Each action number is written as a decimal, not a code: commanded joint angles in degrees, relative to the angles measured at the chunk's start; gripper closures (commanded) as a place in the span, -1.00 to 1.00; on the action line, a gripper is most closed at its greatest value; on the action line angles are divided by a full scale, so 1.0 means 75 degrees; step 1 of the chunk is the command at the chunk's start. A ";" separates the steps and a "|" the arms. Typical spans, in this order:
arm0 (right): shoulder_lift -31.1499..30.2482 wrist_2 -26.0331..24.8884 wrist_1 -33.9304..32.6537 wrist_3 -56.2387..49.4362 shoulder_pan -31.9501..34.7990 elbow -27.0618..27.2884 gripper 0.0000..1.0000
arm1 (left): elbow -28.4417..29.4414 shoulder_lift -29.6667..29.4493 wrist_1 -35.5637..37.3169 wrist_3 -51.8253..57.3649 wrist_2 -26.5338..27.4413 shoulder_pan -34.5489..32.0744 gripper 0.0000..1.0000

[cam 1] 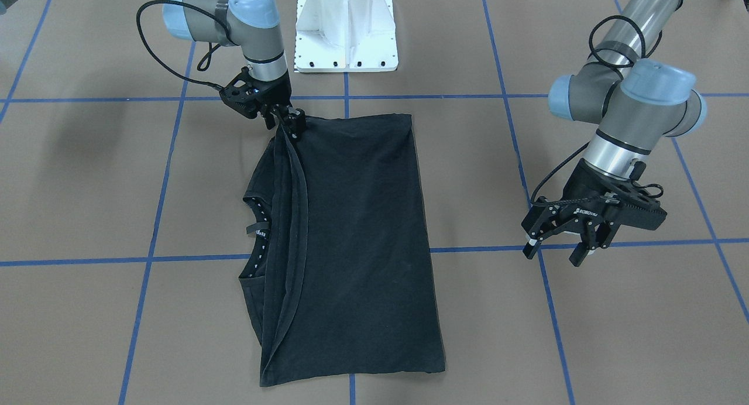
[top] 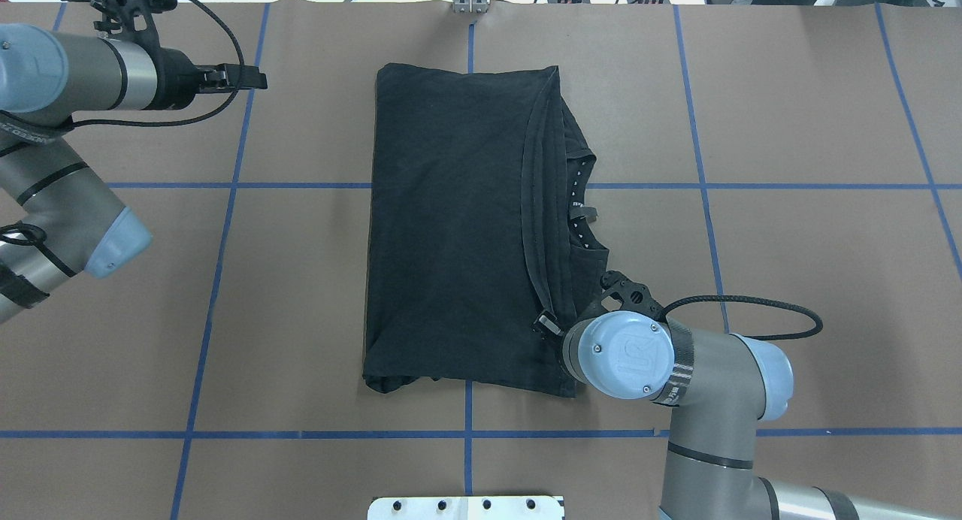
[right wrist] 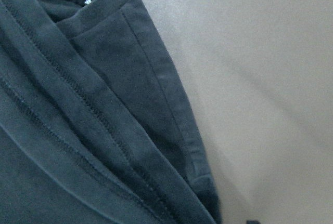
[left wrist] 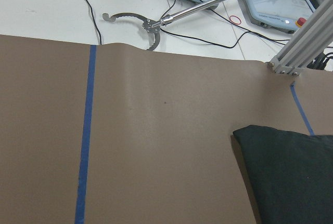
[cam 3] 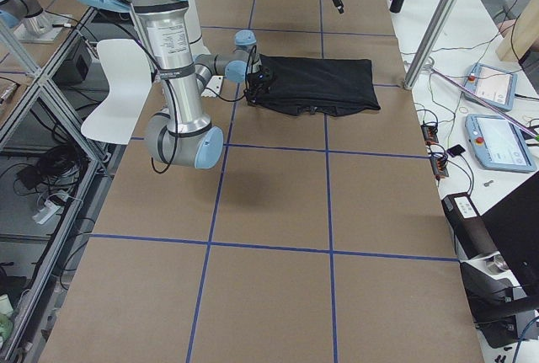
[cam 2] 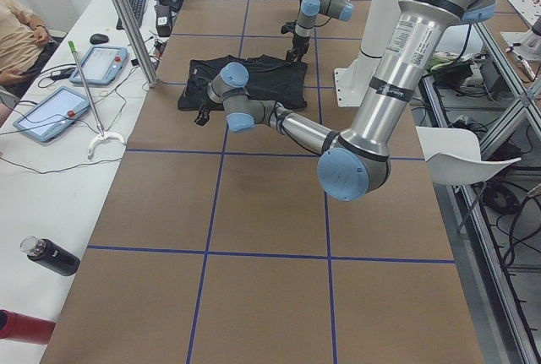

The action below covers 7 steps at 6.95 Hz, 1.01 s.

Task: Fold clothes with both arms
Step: 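Grasp the lower corner with the right gripper and hold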

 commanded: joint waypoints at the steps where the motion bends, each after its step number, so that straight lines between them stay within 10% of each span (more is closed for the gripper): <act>1: 0.0008 0.0000 0.0000 -0.0041 0.0006 -0.0020 -0.22 | -0.0009 0.0018 0.0012 0.0000 0.0000 -0.0001 -1.00; 4: 0.0008 0.0000 0.0000 -0.0041 0.0006 -0.0067 -0.23 | -0.0021 0.0041 0.0000 0.0000 0.0000 -0.0001 -1.00; 5: 0.0032 0.0000 0.0000 0.0005 0.0006 -0.0067 0.06 | -0.0032 0.0041 0.0000 0.0000 0.0000 -0.0001 -1.00; 6: 0.0043 0.0000 0.0000 0.0006 0.0040 -0.0079 0.85 | -0.0067 0.0053 0.0000 0.0000 0.0000 -0.0013 -1.00; 7: 0.0044 0.0000 0.0000 0.0006 0.0041 -0.0079 1.00 | -0.0079 0.0053 0.0000 0.0000 0.0000 -0.0013 -1.00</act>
